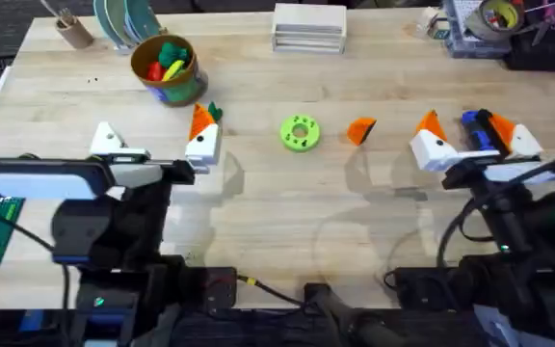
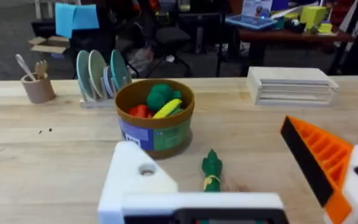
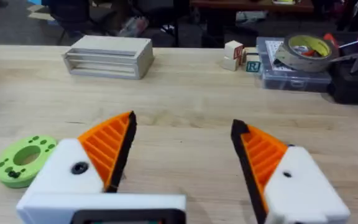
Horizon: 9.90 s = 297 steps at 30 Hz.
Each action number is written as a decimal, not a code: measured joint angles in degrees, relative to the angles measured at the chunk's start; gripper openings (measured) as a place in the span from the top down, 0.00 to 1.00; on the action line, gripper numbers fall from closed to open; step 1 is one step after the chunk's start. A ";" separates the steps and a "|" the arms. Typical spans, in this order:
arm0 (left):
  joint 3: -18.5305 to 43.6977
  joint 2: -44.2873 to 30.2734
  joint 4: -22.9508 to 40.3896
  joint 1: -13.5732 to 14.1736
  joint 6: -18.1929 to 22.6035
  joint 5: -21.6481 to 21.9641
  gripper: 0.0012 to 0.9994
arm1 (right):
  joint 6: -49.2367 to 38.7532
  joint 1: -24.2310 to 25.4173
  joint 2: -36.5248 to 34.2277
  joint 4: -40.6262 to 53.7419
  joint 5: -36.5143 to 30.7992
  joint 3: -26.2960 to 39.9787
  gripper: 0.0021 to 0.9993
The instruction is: Pick up the gripper from the table and insert it into the empty holder that is missing its gripper. Then pick up a screw, insert it into the mounting hole, and use the screwdriver to tighten it. Finally, clean up the table by picking up the vegetable and placing it into the bucket.
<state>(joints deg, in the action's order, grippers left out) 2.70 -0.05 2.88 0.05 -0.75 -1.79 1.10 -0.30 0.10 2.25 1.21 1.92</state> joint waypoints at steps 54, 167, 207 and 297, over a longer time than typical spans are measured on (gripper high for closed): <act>47.86 -78.86 35.56 -0.02 -0.18 -7.21 0.99 | -1.22 0.00 -27.47 38.89 -0.02 43.35 0.01; 7.52 -0.09 3.73 10.64 7.14 -13.46 0.01 | -1.40 0.00 -27.46 63.98 0.00 43.40 0.01; -2.34 -0.24 0.15 10.64 7.05 -20.89 0.01 | -1.40 0.00 -27.45 63.98 0.00 43.40 0.01; -2.34 -0.26 0.97 10.64 3.30 -57.61 0.01 | -1.44 0.00 -29.94 46.79 2.68 43.72 0.01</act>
<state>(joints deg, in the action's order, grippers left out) 0.36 -0.31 3.86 10.70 2.55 -59.40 -0.34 -0.30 -29.84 49.04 3.89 45.65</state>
